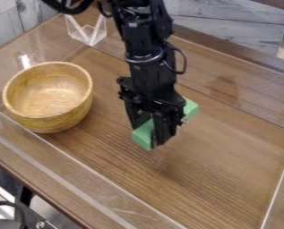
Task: Remove the green block from inside the brown bowl and put it on the table
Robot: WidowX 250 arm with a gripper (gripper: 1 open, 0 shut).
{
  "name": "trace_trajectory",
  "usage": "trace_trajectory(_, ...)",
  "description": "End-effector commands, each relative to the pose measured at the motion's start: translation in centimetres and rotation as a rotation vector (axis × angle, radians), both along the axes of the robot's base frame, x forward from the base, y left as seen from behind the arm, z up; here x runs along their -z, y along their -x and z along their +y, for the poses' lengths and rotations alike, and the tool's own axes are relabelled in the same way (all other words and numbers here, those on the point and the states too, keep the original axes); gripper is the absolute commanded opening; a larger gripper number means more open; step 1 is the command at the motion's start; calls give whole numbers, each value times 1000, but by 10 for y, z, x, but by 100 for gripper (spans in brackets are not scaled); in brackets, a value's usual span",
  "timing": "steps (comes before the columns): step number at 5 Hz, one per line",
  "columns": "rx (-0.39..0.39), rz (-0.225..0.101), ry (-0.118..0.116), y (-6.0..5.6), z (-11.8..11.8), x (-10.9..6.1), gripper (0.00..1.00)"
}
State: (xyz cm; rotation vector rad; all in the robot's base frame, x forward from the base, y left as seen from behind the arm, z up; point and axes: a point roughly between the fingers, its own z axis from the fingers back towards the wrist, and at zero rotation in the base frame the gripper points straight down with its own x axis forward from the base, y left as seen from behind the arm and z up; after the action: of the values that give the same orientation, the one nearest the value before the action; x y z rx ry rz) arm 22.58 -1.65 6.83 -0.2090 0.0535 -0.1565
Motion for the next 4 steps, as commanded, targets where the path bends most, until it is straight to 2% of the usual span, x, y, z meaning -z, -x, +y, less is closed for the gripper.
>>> trace_trajectory(1, -10, -48, 1, -9, 4, -8, 0)
trace_trajectory(4, -15, -53, 10, -15, 7, -4, 0)
